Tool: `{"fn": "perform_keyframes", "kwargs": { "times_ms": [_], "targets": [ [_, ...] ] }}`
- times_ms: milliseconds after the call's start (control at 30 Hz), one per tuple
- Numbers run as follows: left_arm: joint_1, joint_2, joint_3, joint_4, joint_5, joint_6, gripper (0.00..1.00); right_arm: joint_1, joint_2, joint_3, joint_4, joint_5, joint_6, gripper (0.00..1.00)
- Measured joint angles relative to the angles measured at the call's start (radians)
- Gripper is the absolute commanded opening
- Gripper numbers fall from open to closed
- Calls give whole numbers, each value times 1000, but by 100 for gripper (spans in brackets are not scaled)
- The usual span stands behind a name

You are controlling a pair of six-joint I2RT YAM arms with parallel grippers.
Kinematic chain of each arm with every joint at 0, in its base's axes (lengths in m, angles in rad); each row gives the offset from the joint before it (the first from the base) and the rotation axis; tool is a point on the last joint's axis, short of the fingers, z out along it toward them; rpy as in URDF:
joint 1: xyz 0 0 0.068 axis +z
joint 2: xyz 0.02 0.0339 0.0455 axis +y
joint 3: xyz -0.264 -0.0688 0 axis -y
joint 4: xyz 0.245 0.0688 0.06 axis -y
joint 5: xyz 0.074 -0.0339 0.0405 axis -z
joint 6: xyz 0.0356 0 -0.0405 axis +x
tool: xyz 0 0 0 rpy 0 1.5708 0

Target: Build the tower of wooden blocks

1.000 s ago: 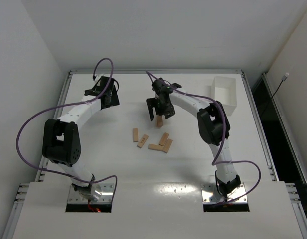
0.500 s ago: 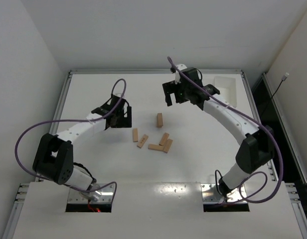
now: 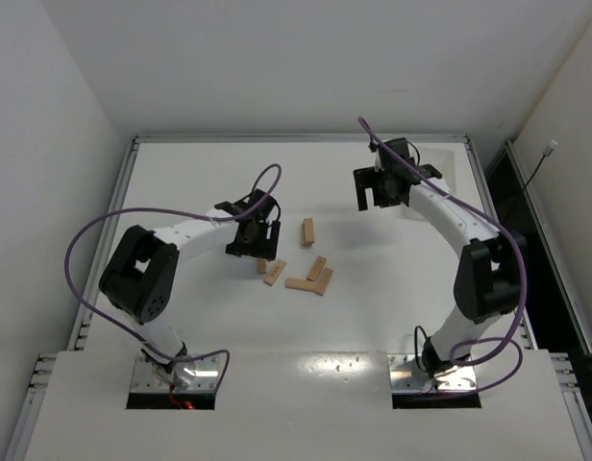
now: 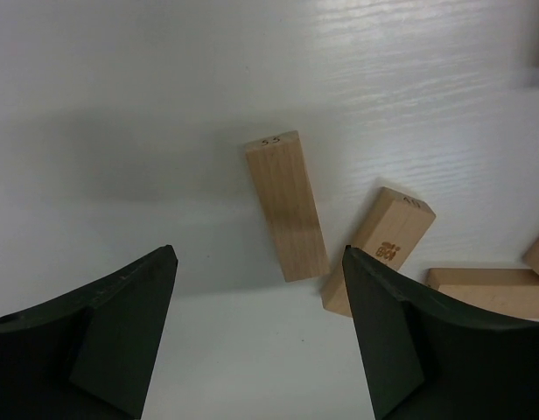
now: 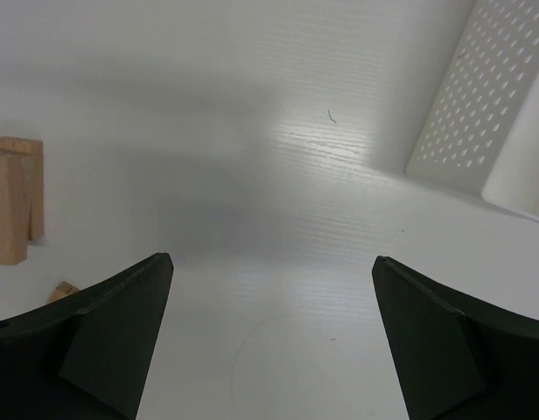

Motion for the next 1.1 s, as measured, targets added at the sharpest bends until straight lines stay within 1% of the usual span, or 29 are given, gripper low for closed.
{"fn": "perform_keyframes", "kwargs": {
  "times_ms": [100,367,533,667,767,800,867,900,1000,1100],
  "targets": [
    [0,27,9,-26,12,0,66,-17,0,0,-1,-7,1,95],
    [0,88,40,-36,63,1,54,-47,7,0,-1,-29,9,94],
    [0,130,67,-41,81,2,52,-49,23,0,-4,-42,13,94],
    [5,168,90,-43,85,0,47,-49,28,0,-5,-51,15,94],
    [12,190,107,-50,82,-9,29,-49,31,0,-5,-59,16,94],
    [15,193,110,-49,82,-14,14,-49,32,0,-5,-60,16,94],
    [21,199,122,-58,77,-26,2,-49,32,0,-6,-61,16,94],
    [23,204,130,-60,70,-31,0,-49,32,0,-6,-61,16,94],
    [25,216,155,-83,49,-50,0,-48,32,0,-6,-62,16,94],
    [27,247,222,-130,37,-79,0,-48,32,0,-6,-62,21,94]
  ]
}}
